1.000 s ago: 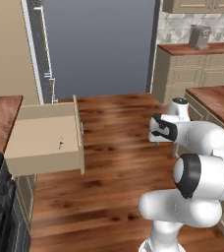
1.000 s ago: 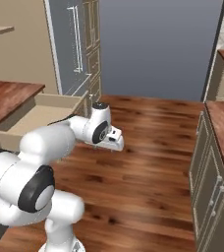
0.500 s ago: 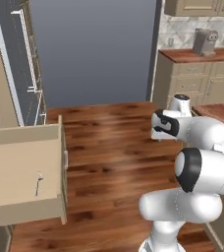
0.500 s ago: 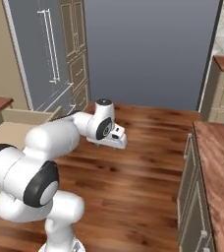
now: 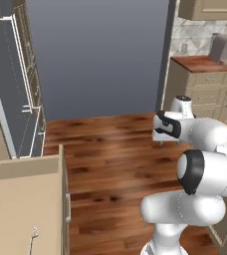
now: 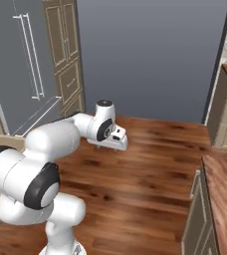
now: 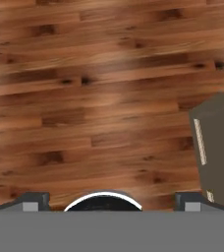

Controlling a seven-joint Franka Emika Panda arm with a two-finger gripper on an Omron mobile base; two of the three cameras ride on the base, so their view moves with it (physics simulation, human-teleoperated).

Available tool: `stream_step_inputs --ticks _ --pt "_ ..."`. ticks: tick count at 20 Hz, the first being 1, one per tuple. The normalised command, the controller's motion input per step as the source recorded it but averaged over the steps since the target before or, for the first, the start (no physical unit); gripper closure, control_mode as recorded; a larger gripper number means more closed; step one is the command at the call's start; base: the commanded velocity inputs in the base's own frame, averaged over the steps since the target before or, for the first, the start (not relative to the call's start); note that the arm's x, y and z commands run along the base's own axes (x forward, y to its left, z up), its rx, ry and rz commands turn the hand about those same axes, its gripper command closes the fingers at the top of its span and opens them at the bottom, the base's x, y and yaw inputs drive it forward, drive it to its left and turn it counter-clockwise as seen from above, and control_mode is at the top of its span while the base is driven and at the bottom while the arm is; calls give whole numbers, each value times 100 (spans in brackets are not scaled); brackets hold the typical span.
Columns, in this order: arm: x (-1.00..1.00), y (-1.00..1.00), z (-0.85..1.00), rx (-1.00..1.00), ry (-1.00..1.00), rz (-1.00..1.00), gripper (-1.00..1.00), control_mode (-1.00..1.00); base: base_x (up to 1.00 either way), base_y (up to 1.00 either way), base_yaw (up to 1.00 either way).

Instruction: Pick up the metallic utensils from the counter and place them in the open drawer. Make sure not to pick up any wooden utensils.

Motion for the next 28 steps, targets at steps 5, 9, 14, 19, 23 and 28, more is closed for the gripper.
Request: stream_step_inputs --ticks 5,9,14,19,23,28 --pt "0 0 0 0 0 0 -100 100 100 -13 0" --pt "0 0 0 0 0 0 -100 100 100 -22 -12" --pt "0 0 0 0 0 0 -100 100 100 -26 -26" --pt "0 0 0 0 0 0 -100 100 100 -25 -35" --pt "0 0 0 0 0 0 -100 100 100 -28 -41" --pt "0 0 0 0 0 0 -100 100 100 -62 -51"
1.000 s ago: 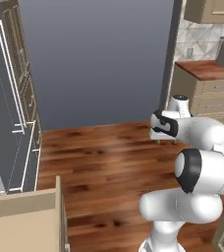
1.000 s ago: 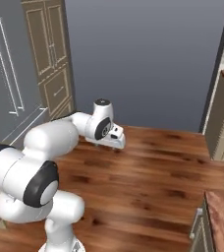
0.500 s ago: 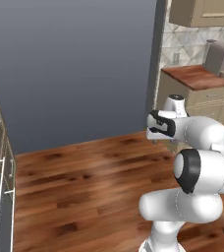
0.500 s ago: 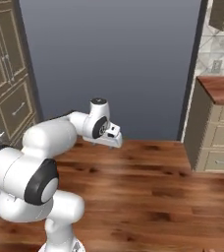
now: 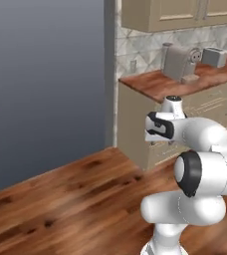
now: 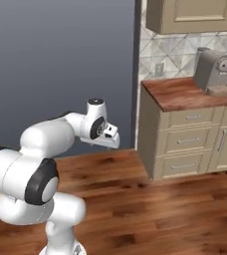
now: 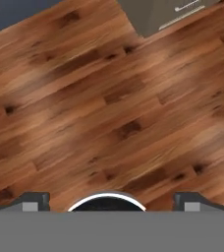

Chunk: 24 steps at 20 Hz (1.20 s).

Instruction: Pick up the metallic utensils from the counter and place them in the open drawer. Make sure not to pick up any wooden utensils.

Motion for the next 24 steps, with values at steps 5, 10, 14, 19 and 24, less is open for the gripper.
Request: stream_step_inputs --ticks 5,10,14,19,24 --pt "0 0 0 0 0 0 -100 100 96 -71 -64" --pt "0 0 0 0 0 0 -100 100 75 -62 -74" --pt "0 0 0 0 0 0 -100 100 52 -44 -86" --pt "0 0 0 0 0 0 -100 100 31 -39 -93" --pt "0 0 0 0 0 0 -100 100 48 -1 -93"
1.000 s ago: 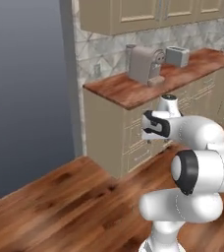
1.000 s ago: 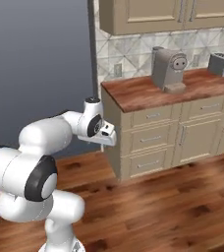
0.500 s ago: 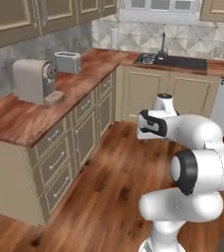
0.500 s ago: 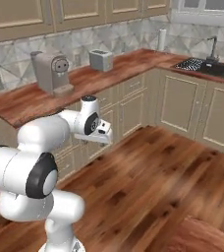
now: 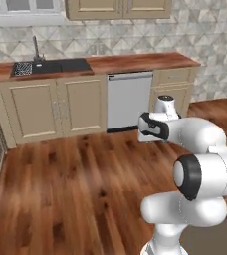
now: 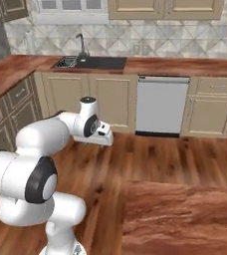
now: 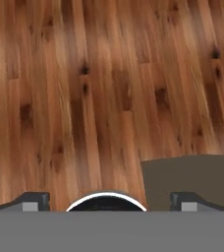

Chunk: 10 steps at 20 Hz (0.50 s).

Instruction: Pick up the metallic utensils from the counter and place them in the open drawer. Make sure not to pick up any wooden utensils.

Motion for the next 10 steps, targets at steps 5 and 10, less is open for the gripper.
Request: stream_step_inputs --ticks 5,10 --pt "0 0 0 0 0 0 -100 100 100 100 -52" --pt "0 0 0 0 0 0 -100 100 100 100 -36"
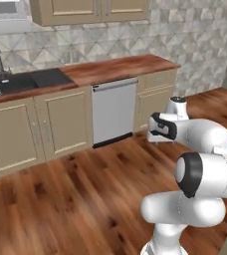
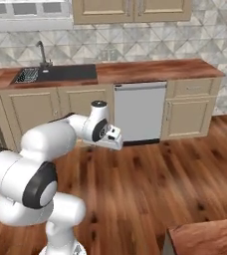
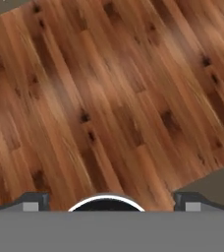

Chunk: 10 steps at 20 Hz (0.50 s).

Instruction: Pick up the metallic utensils from the counter and place them in the open drawer. Make sure not to pick up any wooden utensils.

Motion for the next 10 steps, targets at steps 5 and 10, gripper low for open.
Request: stream_step_inputs --ticks 5,10 --pt "0 0 0 0 0 0 -100 100 100 76 -50" --pt "0 0 0 0 0 0 -100 100 90 19 -79"
